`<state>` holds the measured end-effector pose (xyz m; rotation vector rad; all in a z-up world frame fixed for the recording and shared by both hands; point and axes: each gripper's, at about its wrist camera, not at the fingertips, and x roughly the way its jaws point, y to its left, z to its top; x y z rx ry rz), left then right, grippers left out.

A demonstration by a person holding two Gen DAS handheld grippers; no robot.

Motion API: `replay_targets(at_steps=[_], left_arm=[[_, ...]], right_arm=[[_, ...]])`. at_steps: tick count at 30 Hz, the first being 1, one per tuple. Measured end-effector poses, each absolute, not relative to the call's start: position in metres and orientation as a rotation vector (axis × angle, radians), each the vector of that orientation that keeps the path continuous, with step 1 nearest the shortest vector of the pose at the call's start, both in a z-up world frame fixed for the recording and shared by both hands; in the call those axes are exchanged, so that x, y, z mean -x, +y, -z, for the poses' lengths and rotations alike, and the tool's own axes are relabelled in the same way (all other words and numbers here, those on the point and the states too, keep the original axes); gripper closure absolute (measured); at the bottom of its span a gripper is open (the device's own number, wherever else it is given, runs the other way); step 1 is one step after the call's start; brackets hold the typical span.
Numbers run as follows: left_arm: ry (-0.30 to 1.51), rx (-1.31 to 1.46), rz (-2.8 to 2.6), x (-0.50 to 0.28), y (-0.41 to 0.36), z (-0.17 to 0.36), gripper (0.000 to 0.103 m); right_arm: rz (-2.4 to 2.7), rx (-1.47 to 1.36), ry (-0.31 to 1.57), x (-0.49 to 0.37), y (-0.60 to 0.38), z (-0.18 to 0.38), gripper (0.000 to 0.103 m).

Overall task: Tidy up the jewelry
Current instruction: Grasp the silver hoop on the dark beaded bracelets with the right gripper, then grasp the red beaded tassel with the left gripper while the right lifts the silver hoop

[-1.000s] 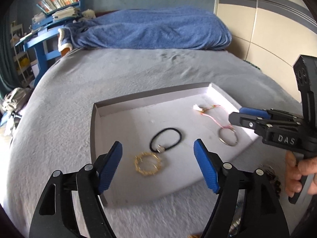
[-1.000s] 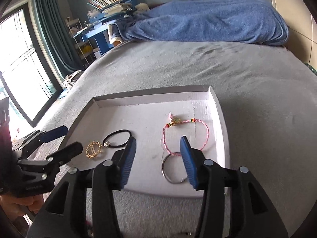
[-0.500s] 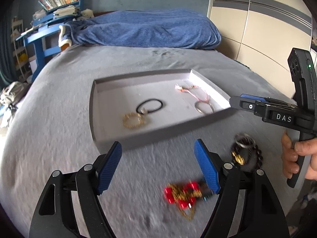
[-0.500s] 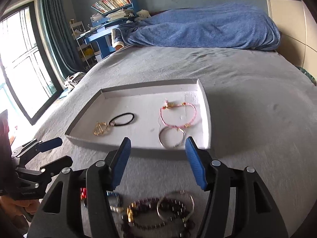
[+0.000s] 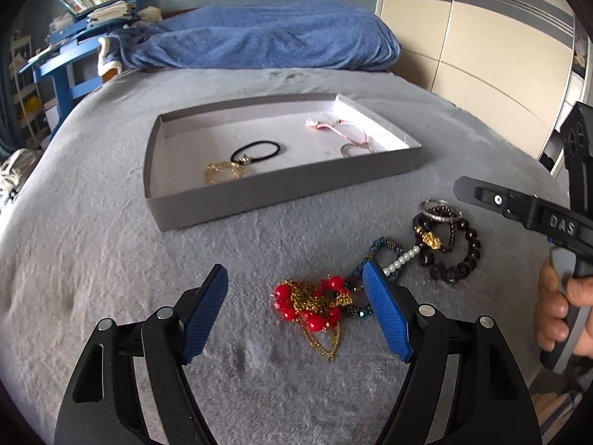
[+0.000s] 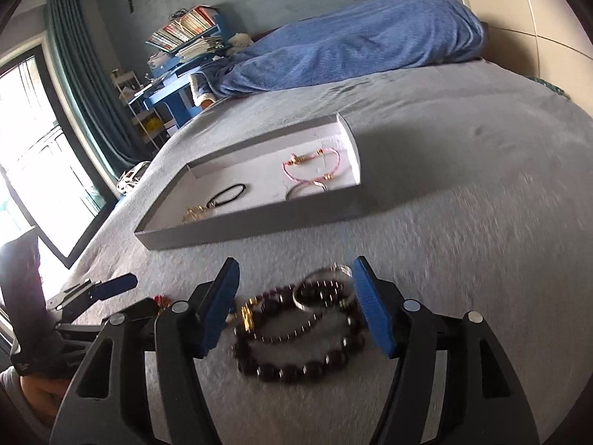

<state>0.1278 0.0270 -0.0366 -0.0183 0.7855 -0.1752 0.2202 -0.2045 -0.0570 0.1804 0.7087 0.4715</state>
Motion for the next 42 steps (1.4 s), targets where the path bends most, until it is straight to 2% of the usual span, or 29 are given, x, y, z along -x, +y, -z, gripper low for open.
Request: replay_targets(at_steps=[2, 3, 5, 6, 8, 10, 12, 14, 23, 28, 29, 31, 38, 42], left_arm=[[0.806, 0.006, 0.177, -0.130, 0.024, 0.040, 0.028], [0.816, 0.001, 0.179, -0.131, 0.022, 0.042, 0.032], [0.847, 0.000, 0.190, -0.133, 0.021, 0.048, 0.047], [0.865, 0.006, 0.200, -0.135, 0.021, 0.050, 0.059], [0.868, 0.010, 0.211, -0.134, 0.020, 0.051, 0.066], [0.858, 0.014, 0.224, -0.131, 0.020, 0.049, 0.078], [0.847, 0.019, 0.228, -0.126, 0.020, 0.048, 0.085], [0.827, 0.033, 0.225, -0.121, 0.024, 0.045, 0.087], [0.745, 0.113, 0.194, -0.096, 0.055, 0.035, 0.088], [0.790, 0.127, 0.168, -0.095, 0.067, 0.047, 0.087], [0.797, 0.130, 0.169, -0.096, 0.068, 0.050, 0.085], [0.796, 0.123, 0.161, -0.096, 0.067, 0.050, 0.072], [0.781, 0.114, 0.192, -0.093, 0.065, 0.050, 0.048], [0.768, 0.114, 0.215, -0.089, 0.063, 0.049, 0.041]], right_arm=[[-0.460, -0.187, 0.713, -0.215, -0.206, 0.062, 0.040], [-0.456, -0.191, 0.714, -0.213, -0.207, 0.064, 0.040], [-0.445, -0.196, 0.715, -0.209, -0.209, 0.067, 0.040], [-0.443, -0.199, 0.715, -0.207, -0.209, 0.068, 0.040], [-0.438, -0.196, 0.710, -0.203, -0.209, 0.070, 0.040], [-0.436, -0.183, 0.703, -0.200, -0.208, 0.070, 0.040], [-0.431, -0.164, 0.696, -0.196, -0.205, 0.071, 0.040], [-0.430, -0.130, 0.684, -0.193, -0.200, 0.071, 0.040], [-0.437, -0.077, 0.687, -0.193, -0.190, 0.072, 0.040], [-0.392, -0.120, 0.740, -0.209, -0.197, 0.074, 0.040], [-0.384, -0.117, 0.751, -0.212, -0.196, 0.074, 0.040], [-0.369, -0.097, 0.763, -0.218, -0.194, 0.073, 0.040], [-0.372, 0.006, 0.831, -0.247, -0.178, 0.082, 0.040], [-0.406, 0.016, 0.832, -0.249, -0.173, 0.086, 0.053]])
